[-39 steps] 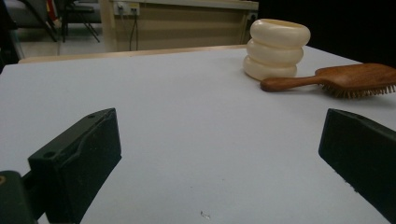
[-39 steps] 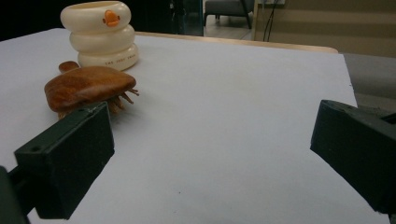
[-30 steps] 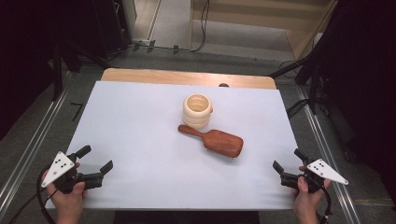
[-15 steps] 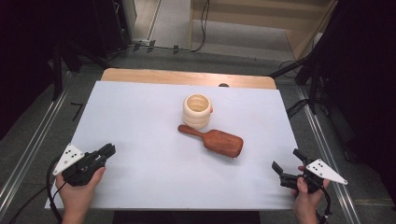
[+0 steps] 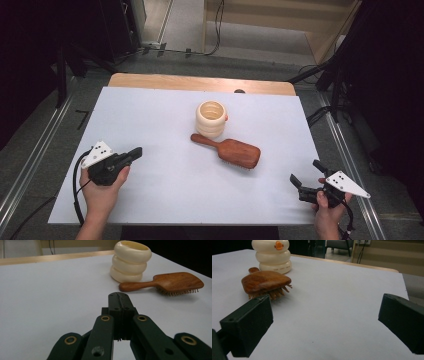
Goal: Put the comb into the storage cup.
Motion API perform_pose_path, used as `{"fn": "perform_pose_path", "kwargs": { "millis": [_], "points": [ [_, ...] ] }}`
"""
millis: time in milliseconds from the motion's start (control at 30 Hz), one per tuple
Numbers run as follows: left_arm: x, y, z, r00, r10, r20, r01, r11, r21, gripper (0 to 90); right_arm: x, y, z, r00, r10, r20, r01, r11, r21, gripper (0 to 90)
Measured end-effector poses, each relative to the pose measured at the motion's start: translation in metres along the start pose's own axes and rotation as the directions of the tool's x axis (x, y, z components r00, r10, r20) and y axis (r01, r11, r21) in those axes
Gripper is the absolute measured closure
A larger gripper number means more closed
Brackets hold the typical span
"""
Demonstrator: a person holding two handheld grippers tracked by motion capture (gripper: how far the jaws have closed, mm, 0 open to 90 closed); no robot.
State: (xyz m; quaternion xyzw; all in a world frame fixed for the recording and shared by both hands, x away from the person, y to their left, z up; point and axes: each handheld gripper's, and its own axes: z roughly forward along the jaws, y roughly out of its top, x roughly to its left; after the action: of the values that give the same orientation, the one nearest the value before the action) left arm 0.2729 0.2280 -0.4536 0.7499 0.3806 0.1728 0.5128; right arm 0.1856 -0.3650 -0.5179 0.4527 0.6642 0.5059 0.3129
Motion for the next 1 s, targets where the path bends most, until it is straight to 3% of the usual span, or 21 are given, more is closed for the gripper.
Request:
{"fn": "perform_pose_path", "kwargs": {
  "millis": [233,433,1000],
  "points": [
    [-0.004,0.01,0.016,0.9997,0.018,0.018,-0.019,0.9993,0.033,90.0,0.0,0.0,0.0,1.0,0.001,-0.004,-0.001,1.0,-0.002,0.0],
    [-0.008,0.02,0.031,0.9972,0.033,0.066,-0.037,0.9982,0.048,90.0,0.001,0.0,0.001,0.9999,-0.007,-0.012,0.007,1.0,0.0,0.0],
    [-0.012,0.035,0.065,0.9951,0.034,0.093,-0.042,0.9952,0.089,90.0,0.001,0.0,0.001,0.9996,-0.017,-0.024,0.017,1.0,0.004,0.0]
  ]
}}
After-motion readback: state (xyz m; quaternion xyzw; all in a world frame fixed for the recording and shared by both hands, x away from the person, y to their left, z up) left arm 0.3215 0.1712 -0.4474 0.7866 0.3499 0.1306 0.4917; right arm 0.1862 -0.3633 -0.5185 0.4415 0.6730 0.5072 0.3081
